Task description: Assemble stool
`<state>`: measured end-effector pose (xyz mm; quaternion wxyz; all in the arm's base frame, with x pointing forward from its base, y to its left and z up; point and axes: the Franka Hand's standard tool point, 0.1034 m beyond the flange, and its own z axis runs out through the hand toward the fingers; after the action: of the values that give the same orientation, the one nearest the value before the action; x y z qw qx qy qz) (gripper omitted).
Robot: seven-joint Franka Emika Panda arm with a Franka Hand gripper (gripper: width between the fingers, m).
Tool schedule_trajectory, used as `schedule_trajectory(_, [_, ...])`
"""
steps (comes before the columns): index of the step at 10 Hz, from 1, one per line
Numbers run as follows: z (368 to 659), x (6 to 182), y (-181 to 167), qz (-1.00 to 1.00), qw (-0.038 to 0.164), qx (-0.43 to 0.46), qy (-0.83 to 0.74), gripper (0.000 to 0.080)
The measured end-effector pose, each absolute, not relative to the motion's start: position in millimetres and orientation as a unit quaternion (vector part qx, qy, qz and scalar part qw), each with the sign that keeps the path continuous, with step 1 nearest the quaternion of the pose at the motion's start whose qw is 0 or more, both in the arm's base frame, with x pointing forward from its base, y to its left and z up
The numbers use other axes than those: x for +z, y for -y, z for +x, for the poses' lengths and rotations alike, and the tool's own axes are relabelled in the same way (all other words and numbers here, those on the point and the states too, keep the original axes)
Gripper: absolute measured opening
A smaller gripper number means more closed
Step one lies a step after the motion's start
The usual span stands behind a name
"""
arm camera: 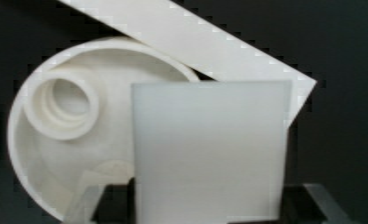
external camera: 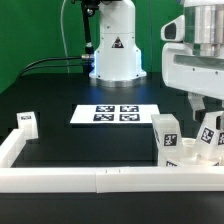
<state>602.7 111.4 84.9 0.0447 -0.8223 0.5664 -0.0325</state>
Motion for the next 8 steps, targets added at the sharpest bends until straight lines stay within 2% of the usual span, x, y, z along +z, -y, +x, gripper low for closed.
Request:
schedule_trajectory(5, [603.9,83.9,-109.1,-0.571,0.103,-0.006,-0.814,0.034])
schedule_trajectory(8, [603.6,83.3,-110.4,-0.534,0.106,0.001,-0.839,0.034])
